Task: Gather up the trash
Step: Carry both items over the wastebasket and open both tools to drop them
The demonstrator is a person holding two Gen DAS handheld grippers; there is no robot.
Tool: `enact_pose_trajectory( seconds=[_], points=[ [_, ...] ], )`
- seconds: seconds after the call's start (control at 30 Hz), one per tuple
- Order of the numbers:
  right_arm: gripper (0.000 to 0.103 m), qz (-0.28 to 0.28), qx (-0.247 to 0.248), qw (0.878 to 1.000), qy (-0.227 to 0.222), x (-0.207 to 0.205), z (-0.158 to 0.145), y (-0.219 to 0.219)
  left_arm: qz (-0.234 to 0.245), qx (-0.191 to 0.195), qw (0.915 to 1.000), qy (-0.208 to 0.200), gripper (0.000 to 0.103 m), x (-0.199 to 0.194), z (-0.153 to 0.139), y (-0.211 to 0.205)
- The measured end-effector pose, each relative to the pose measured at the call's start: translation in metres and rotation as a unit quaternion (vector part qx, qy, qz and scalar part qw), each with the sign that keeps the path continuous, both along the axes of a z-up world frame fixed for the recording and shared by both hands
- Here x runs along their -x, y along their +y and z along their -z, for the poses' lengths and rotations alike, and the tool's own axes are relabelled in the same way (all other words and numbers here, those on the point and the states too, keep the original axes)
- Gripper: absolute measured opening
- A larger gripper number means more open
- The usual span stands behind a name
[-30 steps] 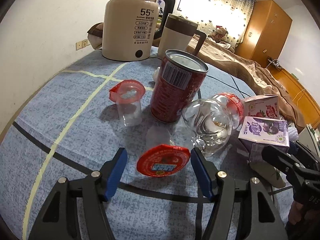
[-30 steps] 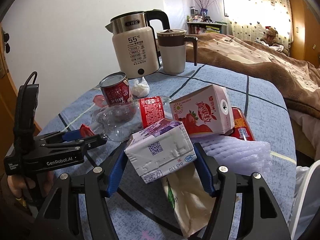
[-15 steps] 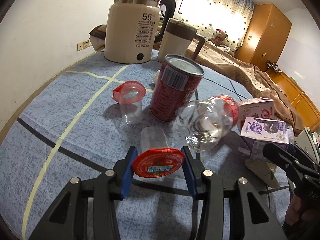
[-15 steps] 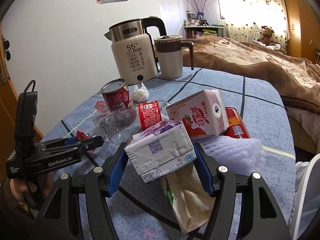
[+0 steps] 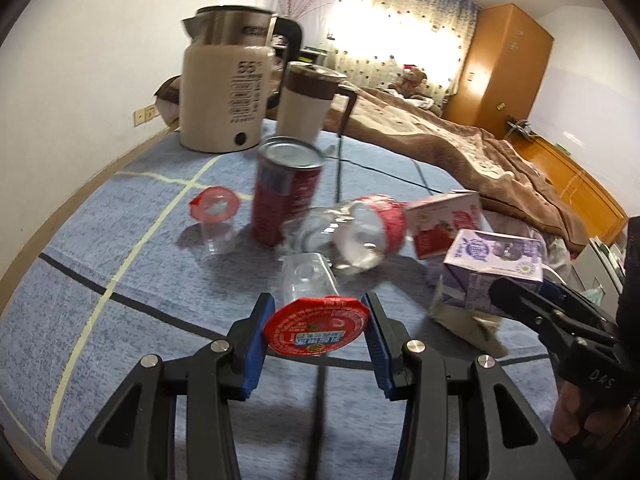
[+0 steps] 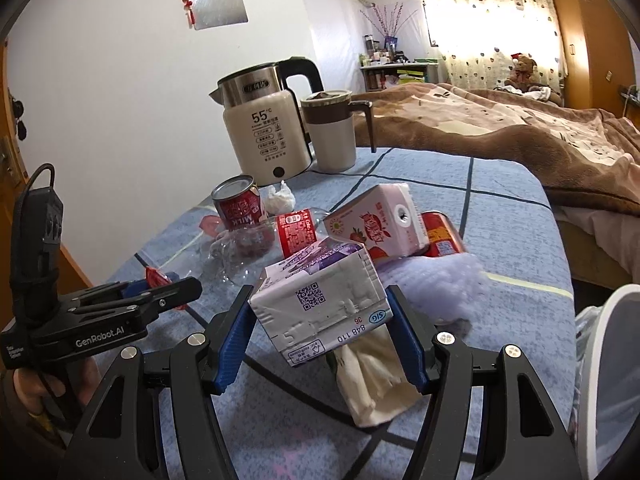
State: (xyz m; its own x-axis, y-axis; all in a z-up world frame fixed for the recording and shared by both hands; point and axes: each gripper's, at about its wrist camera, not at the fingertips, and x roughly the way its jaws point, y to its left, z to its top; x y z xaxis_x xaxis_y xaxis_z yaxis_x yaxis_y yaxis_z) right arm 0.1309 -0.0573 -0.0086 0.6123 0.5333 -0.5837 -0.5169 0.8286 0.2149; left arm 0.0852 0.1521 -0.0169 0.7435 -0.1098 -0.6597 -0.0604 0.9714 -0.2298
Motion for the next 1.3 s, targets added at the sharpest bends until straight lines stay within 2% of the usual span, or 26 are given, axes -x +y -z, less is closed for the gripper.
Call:
enact_pose_trajectory(
  seconds=[0.47, 0.7, 1.03, 1.3],
  points=[
    [0.064, 0.053, -0.042, 0.998, -0.015, 0.022, -0.014, -0.056, 0.064, -0.012, 0.9977, -0.022, 0.046, 0.002, -0.020, -0.053],
    [0.064, 0.093, -0.051, 0.994, -0.022, 0.029, -0.021, -0.092, 0.111, -0.017, 0.9932, -0.032, 0.046, -0.003, -0.026, -0.093],
    [0.064, 0.154, -0.052, 0.986, -0.028, 0.041, -0.028, -0.149, 0.188, -0.023, 0.9808, -0.047, 0.046, -0.013, -0.038, -0.164],
    [0.064, 0.214, -0.049, 0.975, -0.024, 0.049, -0.025, -0.199, 0.242, -0.019, 0.9690, -0.046, 0.046, -0.020, -0.039, -0.216]
  ],
)
